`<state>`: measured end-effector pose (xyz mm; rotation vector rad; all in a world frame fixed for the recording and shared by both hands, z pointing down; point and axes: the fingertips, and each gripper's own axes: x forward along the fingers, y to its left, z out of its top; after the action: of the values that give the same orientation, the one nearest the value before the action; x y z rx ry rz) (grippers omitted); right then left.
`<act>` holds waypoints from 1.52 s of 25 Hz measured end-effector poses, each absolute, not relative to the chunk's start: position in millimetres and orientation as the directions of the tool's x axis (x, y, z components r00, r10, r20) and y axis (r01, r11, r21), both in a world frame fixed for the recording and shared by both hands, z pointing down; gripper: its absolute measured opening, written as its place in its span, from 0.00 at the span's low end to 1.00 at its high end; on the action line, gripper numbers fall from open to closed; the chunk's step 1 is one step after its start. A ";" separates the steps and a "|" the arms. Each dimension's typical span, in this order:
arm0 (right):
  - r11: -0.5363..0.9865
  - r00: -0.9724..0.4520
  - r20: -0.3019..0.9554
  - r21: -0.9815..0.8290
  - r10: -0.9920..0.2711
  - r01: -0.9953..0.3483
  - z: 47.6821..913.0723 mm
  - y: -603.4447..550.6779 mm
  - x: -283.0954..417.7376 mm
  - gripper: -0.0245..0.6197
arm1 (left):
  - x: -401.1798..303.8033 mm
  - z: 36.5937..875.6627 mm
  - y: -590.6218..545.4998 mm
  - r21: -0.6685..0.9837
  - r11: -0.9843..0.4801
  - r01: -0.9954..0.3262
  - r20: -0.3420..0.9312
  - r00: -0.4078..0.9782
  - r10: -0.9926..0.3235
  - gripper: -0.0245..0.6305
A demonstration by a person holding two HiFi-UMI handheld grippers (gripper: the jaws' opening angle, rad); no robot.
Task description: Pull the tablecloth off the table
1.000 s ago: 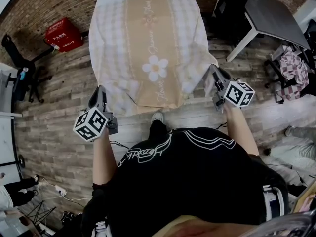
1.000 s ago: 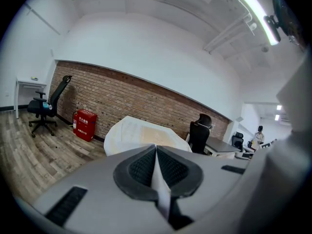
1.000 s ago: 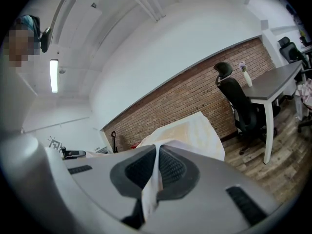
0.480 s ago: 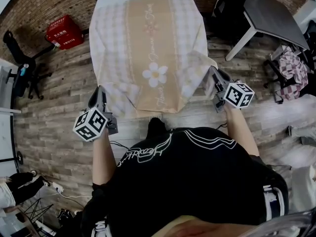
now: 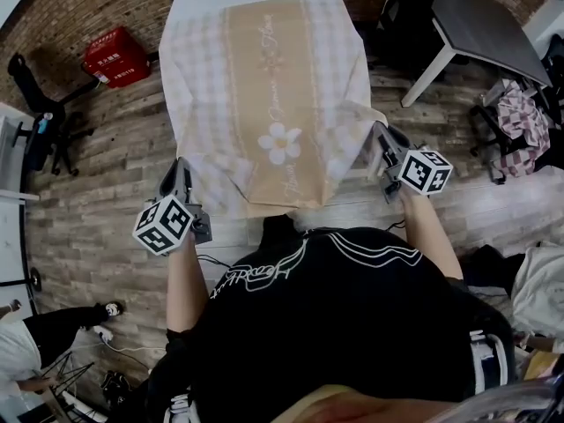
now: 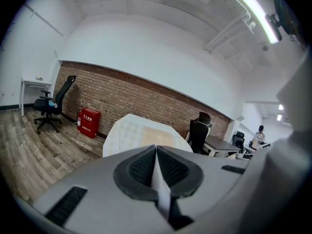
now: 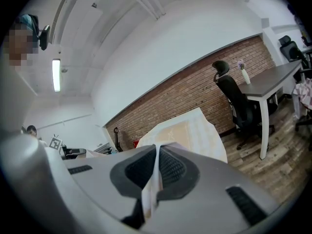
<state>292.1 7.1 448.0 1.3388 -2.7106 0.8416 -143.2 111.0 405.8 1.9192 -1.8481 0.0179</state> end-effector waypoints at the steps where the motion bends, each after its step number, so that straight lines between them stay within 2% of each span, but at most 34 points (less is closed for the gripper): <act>1: 0.490 -0.635 0.235 -0.462 -0.736 -0.739 448.8 8.0 293.3 0.03 | -142.7 406.1 111.5 0.322 0.021 -0.946 0.330 0.091 -0.940 0.05; 17: 0.470 -0.627 0.260 -0.472 -0.734 -0.746 481.9 46.4 318.1 0.03 | -124.4 441.3 146.6 0.334 0.046 -0.942 0.365 0.084 -0.927 0.05; 38: 0.393 -0.595 0.367 -0.493 -0.715 -0.776 510.5 49.5 323.9 0.03 | -137.7 463.3 144.8 0.357 0.090 -0.930 0.447 0.086 -0.890 0.05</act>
<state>323.9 49.5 510.5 1.3643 -2.5410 0.9800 -137.7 144.8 463.3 1.7901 -1.7943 0.0873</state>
